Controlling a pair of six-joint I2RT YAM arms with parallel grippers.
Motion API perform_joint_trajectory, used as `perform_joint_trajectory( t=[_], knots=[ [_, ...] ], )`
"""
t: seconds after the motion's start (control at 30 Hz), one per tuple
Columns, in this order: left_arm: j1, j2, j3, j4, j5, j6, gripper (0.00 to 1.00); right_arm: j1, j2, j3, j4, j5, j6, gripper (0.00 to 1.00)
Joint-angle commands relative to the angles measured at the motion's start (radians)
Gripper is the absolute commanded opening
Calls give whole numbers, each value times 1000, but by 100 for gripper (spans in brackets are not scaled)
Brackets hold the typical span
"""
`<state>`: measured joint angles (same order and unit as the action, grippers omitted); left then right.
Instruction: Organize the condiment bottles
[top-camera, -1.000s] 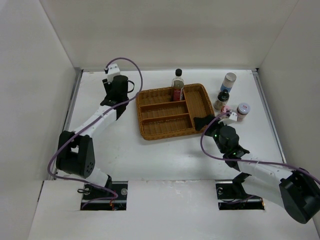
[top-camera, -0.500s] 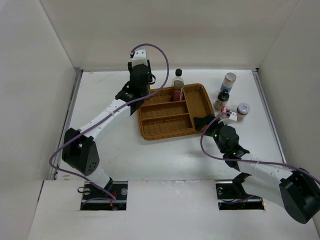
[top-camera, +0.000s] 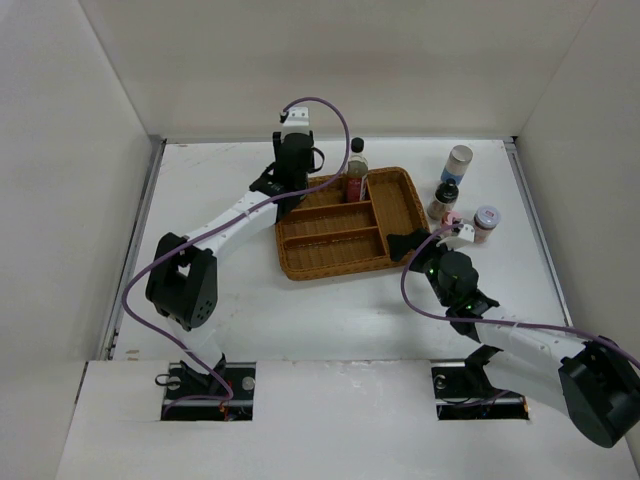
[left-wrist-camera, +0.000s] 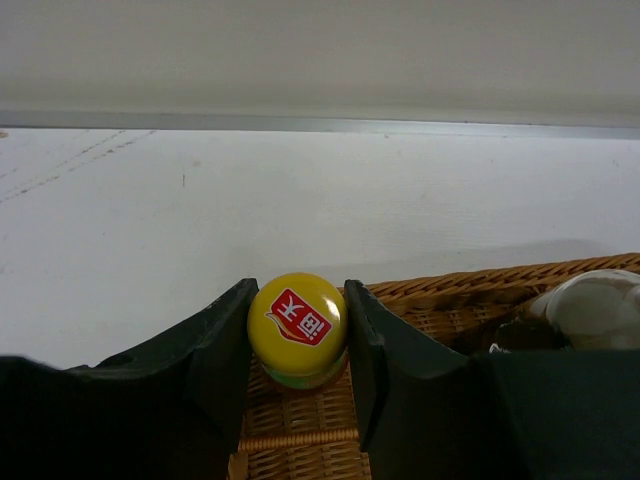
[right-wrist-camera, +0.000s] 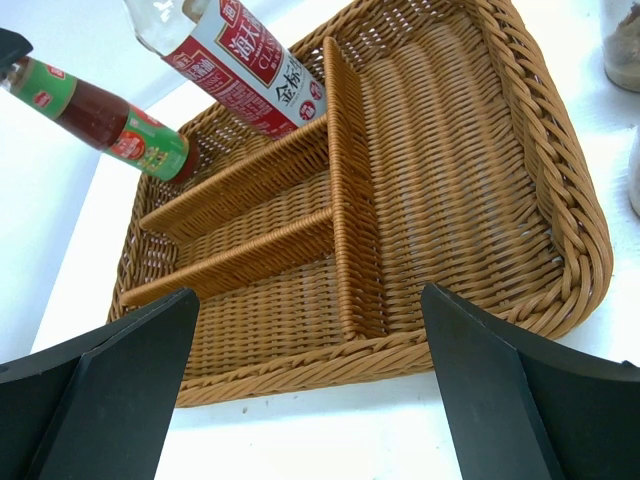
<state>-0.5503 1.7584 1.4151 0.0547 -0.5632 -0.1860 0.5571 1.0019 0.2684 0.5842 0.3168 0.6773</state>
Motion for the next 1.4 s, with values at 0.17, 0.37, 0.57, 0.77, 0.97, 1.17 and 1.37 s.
perform_joint_trajectory(
  t=[0.17,0.37,0.57,0.77,0.97,1.17,1.37],
  knots=[
    [7,-69,-100,207,-9,-39,20,2,6,45,48,4,-10,100],
    [-6,-51,-188,258,-18,-79,25,2,20,51,48,5,-13,100],
    [-15,-79,-241,286,-30,-92,54,2,1,45,45,11,-16,100],
    [-26,-171,-301,310,-52,-92,85,2,6,49,45,19,-25,100],
    [-30,-305,-363,326,-60,-92,100,8,4,54,40,24,-33,98],
    [-27,-543,-586,418,-127,-138,100,17,-16,57,28,30,-47,58],
    [-1,-836,-963,433,-248,-334,100,36,-14,101,-30,48,-76,25]
  ],
)
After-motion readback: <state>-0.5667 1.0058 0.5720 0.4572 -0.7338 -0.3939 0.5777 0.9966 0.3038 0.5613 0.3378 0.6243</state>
